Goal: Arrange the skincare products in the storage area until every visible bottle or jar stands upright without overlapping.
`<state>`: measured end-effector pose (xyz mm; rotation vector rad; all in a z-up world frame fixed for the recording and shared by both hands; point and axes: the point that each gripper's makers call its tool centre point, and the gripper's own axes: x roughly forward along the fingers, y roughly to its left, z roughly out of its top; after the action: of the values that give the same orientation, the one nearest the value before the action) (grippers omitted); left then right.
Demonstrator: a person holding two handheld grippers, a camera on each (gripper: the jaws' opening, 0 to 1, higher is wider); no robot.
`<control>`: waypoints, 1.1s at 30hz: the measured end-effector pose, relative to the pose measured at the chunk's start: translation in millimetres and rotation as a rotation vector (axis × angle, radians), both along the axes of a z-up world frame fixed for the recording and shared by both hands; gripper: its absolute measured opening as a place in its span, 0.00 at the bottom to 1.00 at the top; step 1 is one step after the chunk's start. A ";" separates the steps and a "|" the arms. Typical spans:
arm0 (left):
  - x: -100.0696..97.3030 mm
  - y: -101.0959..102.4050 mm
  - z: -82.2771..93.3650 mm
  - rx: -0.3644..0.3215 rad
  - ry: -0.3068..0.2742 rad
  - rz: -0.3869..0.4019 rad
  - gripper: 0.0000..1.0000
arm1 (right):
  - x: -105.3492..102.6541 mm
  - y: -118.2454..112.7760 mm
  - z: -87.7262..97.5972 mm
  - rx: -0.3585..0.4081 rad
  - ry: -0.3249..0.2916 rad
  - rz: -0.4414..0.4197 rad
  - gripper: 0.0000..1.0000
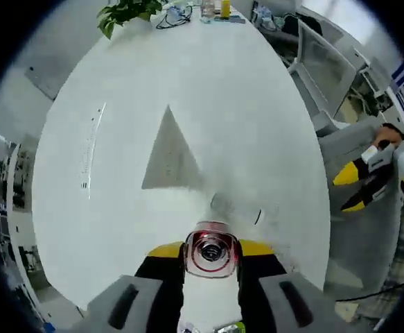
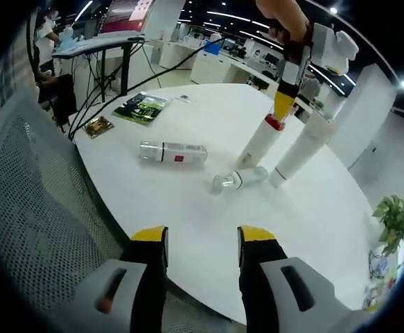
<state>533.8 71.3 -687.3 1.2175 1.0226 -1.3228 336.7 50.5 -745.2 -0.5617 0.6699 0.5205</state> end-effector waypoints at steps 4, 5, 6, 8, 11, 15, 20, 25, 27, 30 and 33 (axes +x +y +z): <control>4.5 -2.8 -1.6 0.076 -0.032 -0.421 0.28 | 0.1 -0.3 0.1 0.000 -0.001 -0.001 0.38; 7.5 -1.4 -1.8 0.115 -0.038 -0.513 0.28 | 0.3 -0.6 0.2 0.000 -0.001 -0.002 0.38; 8.4 0.4 -1.9 0.143 -0.044 -0.559 0.28 | 0.4 -0.7 0.4 0.000 -0.002 -0.003 0.38; 12.7 1.1 -1.6 0.190 -0.054 -0.645 0.28 | 1.1 -1.5 1.4 -0.002 -0.008 -0.005 0.38; 21.6 -3.5 -4.6 0.192 -0.062 -0.627 0.29 | 0.7 -1.9 0.5 -0.004 -0.004 -0.006 0.38; 8.6 -10.4 -5.6 0.082 0.023 -0.253 0.37 | 0.7 -2.2 0.2 -0.007 -0.004 -0.005 0.38; 2.3 -19.3 2.8 -0.109 0.128 0.176 0.41 | 0.6 -2.1 -0.2 -0.006 -0.001 -0.005 0.38; -2.6 -4.2 -5.2 -0.170 0.153 0.515 0.50 | 0.3 -1.6 -1.2 -0.008 0.003 -0.002 0.38; -5.8 -8.7 -9.4 -0.233 0.174 0.558 0.47 | -0.2 -1.6 -1.8 -0.010 0.006 0.000 0.38; -1.3 -12.5 -7.2 -0.325 0.107 0.562 0.35 | -0.6 -1.3 -2.0 -0.011 0.006 0.002 0.38; 0.8 -12.6 -6.2 -0.357 0.077 0.537 0.32 | -0.3 -1.6 -1.7 -0.012 0.004 0.001 0.38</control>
<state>534.7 58.7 -693.4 0.5716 1.0213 -1.0673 336.5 48.9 -746.8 -0.5727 0.6768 0.5187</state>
